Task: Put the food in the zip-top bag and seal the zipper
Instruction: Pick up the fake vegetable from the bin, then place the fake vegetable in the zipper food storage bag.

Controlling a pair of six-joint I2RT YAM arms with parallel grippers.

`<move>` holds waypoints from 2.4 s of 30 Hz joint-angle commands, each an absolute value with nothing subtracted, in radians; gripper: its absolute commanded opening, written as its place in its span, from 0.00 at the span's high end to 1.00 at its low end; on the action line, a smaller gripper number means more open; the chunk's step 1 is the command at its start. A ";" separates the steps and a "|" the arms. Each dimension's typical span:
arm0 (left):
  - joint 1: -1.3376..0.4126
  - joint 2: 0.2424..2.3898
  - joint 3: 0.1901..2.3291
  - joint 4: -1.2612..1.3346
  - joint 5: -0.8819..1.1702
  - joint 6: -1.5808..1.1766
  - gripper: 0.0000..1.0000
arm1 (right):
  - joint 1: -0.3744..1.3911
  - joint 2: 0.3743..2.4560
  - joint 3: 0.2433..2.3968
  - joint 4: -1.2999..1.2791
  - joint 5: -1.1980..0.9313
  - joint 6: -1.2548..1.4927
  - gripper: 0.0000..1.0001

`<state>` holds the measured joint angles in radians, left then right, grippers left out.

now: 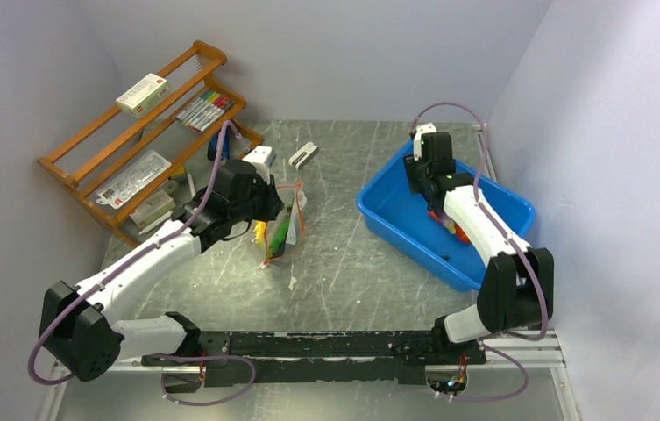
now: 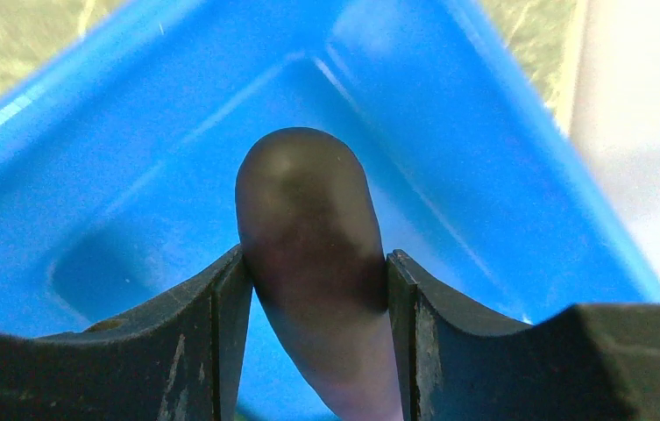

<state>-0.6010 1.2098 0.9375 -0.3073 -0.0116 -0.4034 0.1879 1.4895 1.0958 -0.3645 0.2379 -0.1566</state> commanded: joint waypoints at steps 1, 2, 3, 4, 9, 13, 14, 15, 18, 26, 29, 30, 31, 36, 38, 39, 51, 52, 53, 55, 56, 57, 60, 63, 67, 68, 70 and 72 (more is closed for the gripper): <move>-0.593 1.194 1.012 -0.315 0.015 -0.377 0.93 | 0.201 1.364 1.172 -0.356 0.281 -0.107 0.67; -0.593 1.195 1.021 -0.323 0.016 -0.377 0.93 | 0.205 1.344 1.184 -0.366 0.264 -0.099 0.67; -0.593 1.196 1.026 -0.331 0.011 -0.377 0.93 | 0.209 1.324 1.193 -0.374 0.245 -0.090 0.67; -0.594 1.198 1.028 -0.337 0.002 -0.377 0.93 | 0.214 1.305 1.202 -0.383 0.220 -0.079 0.67; -0.594 1.201 1.037 -0.354 0.019 -0.416 0.93 | 0.267 1.162 1.153 -0.324 0.032 0.006 0.68; -0.593 1.188 1.051 -0.360 0.055 -0.444 0.93 | 0.320 1.039 1.076 -0.217 -0.127 0.066 0.68; -0.594 1.185 1.055 -0.364 0.054 -0.448 0.93 | 0.330 1.006 1.058 -0.173 -0.162 0.078 0.68; -0.593 1.182 1.060 -0.369 0.050 -0.447 0.93 | 0.337 0.975 1.035 -0.129 -0.197 0.094 0.69; -0.593 1.186 1.081 -0.390 0.039 -0.439 0.93 | 0.347 0.881 0.926 0.062 -0.410 0.136 0.69; -0.593 1.195 1.113 -0.431 0.060 -0.444 0.93 | 0.393 0.812 0.696 0.614 -0.694 0.280 0.69; -0.593 1.185 1.095 -0.424 0.084 -0.457 0.93 | 0.434 0.847 0.680 0.698 -0.724 0.262 0.69; -0.593 1.181 1.088 -0.422 0.095 -0.461 0.93 | 0.453 0.860 0.685 0.707 -0.738 0.246 0.69; -0.594 1.178 1.086 -0.421 0.108 -0.462 0.93 | 0.476 0.870 0.690 0.715 -0.744 0.225 0.69; -0.593 1.162 1.087 -0.426 0.170 -0.438 0.93 | 0.628 0.911 0.697 0.783 -0.767 0.117 0.69; -0.594 1.164 1.093 -0.434 0.174 -0.427 0.93 | 0.692 0.927 0.697 0.787 -0.771 0.068 0.69; -0.593 1.166 1.097 -0.442 0.171 -0.424 0.93 | 0.716 0.938 0.699 0.789 -0.768 0.049 0.69; -0.593 1.129 1.057 -0.435 0.196 -0.428 0.93 | 0.908 1.073 0.690 0.893 -0.834 -0.110 0.69; -0.593 1.126 1.052 -0.434 0.199 -0.427 0.93 | 0.913 1.084 0.694 0.881 -0.841 -0.132 0.69; -0.593 1.123 1.048 -0.432 0.201 -0.424 0.93 | 0.920 1.095 0.697 0.862 -0.847 -0.159 0.69; -0.594 1.118 1.040 -0.435 0.203 -0.421 0.93 | 0.927 1.117 0.711 0.796 -0.846 -0.231 0.68; -0.594 1.115 1.037 -0.438 0.205 -0.420 0.93 | 0.934 1.125 0.721 0.745 -0.840 -0.282 0.68; -0.594 1.111 1.032 -0.440 0.208 -0.419 0.93 | 0.939 1.135 0.730 0.694 -0.831 -0.335 0.68; -0.594 1.105 1.026 -0.446 0.218 -0.416 0.93 | 0.948 1.155 0.756 0.548 -0.812 -0.481 0.67; -0.594 1.103 1.031 -0.462 0.222 -0.411 0.93 | 0.950 1.176 0.805 0.364 -0.785 -0.625 0.65; -0.594 1.097 1.032 -0.473 0.235 -0.402 0.93 | 0.953 1.202 0.856 0.165 -0.737 -0.793 0.63; -0.593 1.097 1.031 -0.477 0.237 -0.400 0.93 | 0.955 1.204 0.855 0.144 -0.727 -0.832 0.62; -0.593 1.097 1.027 -0.482 0.244 -0.398 0.93 | 0.954 1.210 0.852 0.115 -0.718 -0.881 0.61; -0.593 1.096 1.023 -0.480 0.254 -0.400 0.93 | 0.954 1.222 0.856 0.089 -0.726 -0.909 0.60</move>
<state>-0.5991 1.1179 1.0286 -0.4736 0.2062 -0.4145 0.9459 1.2072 0.8352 0.2268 -0.7471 -0.7456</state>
